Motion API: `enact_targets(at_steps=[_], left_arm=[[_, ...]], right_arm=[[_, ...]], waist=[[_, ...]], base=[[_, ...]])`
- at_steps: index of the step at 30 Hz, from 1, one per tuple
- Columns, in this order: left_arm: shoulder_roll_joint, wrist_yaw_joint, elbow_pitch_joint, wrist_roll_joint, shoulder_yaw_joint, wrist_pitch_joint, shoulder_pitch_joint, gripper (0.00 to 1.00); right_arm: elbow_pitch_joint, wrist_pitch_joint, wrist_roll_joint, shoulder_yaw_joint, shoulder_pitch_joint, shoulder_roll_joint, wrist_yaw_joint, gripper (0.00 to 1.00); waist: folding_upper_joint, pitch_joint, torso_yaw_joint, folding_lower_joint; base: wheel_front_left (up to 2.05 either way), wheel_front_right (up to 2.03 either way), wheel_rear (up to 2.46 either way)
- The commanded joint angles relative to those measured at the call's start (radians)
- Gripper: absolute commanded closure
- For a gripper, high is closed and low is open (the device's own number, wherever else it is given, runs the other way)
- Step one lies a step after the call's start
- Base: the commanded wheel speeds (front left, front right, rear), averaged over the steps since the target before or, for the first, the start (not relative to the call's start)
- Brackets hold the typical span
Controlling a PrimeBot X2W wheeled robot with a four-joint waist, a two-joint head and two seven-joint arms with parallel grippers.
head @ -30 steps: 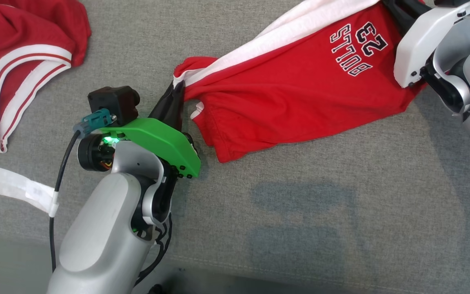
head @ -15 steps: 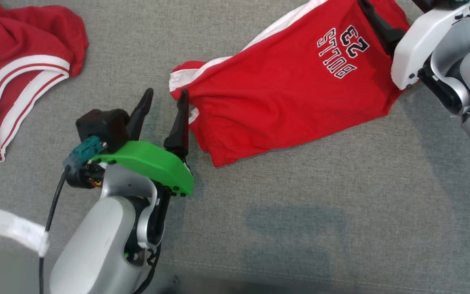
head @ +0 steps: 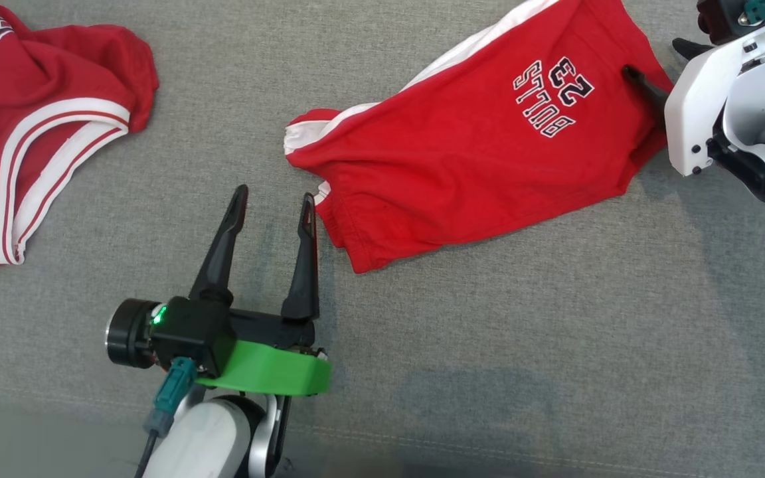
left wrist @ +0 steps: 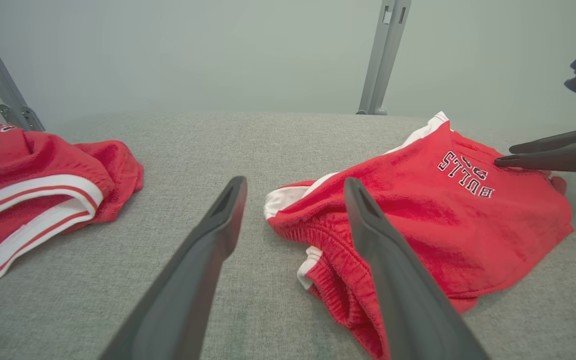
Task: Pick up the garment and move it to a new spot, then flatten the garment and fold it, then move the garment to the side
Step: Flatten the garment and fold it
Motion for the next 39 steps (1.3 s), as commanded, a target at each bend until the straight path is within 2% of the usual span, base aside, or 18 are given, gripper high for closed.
enact_targets(at_steps=[1,6,7,8,10,16,19,20,24,29,33,39], left_arm=[[-0.013,-0.009,0.019,0.005,-0.013,-0.019,0.012,0.0],[-0.049,-0.028,0.078,-0.01,-0.029,-0.057,0.017,0.0],[-0.049,-0.029,0.09,-0.005,-0.029,-0.062,0.015,0.0],[-0.054,-0.03,0.098,-0.004,-0.026,-0.067,0.013,0.0],[-0.058,-0.037,0.113,-0.013,-0.015,-0.076,0.014,0.0],[-0.043,-0.053,0.137,-0.027,0.036,-0.09,0.068,0.0],[-0.036,-0.061,0.14,-0.034,0.051,-0.092,0.102,0.0],[-0.036,-0.061,0.14,-0.034,0.051,-0.092,0.102,0.0],[-0.029,-0.071,0.138,-0.04,0.06,-0.092,0.144,0.0],[-0.024,-0.087,0.137,-0.039,0.045,-0.091,0.179,0.0],[-0.026,-0.096,0.139,-0.037,0.024,-0.091,0.205,0.0],[-0.047,-0.095,0.149,-0.052,0.011,-0.091,0.239,0.0]], right_arm=[[0.009,0.025,-0.016,-0.009,0.01,0.008,-0.001,0.0],[0.049,0.111,-0.071,-0.002,0.003,0.037,-0.001,0.0],[0.061,0.123,-0.092,0.0,0.0,0.041,-0.001,0.53],[0.072,0.136,-0.09,-0.005,0.006,0.054,-0.001,1.0],[0.083,0.158,-0.092,-0.01,0.02,0.077,-0.001,1.0],[0.08,0.127,-0.006,-0.122,0.112,0.164,-0.001,1.0],[0.06,0.135,0.049,-0.175,0.176,0.168,-0.001,1.0],[0.06,0.135,0.049,-0.175,0.176,0.168,-0.001,1.0],[0.039,0.145,0.091,-0.239,0.263,0.145,-0.002,1.0],[0.041,0.13,0.129,-0.345,0.363,0.125,-0.001,1.0],[0.11,0.093,0.116,-0.457,0.421,0.094,-0.001,1.0],[0.221,0.027,0.063,-0.613,0.438,0.046,-0.001,1.0]], waist=[[0.0,0.003,0.018,0.0],[0.0,-0.001,0.037,0.0],[0.0,-0.003,0.038,0.0],[0.0,-0.006,0.038,0.0],[0.0,-0.016,0.033,0.0],[0.0,-0.105,-0.061,0.0],[0.0,-0.154,-0.119,0.0],[0.0,-0.154,-0.119,0.0],[0.0,-0.206,-0.182,0.0],[0.0,-0.24,-0.222,0.0],[0.0,-0.245,-0.222,0.0],[0.0,-0.258,-0.188,0.0]], base=[[0.0,0.0,0.0],[0.0,0.0,0.0],[0.0,0.0,0.0],[0.0,0.0,0.0],[0.0,0.0,0.0],[0.0,0.0,0.0],[0.0,0.0,0.0],[0.0,0.0,0.0],[0.0,0.0,0.0],[0.0,0.0,0.0],[0.0,0.0,0.0],[0.0,0.0,0.0]])
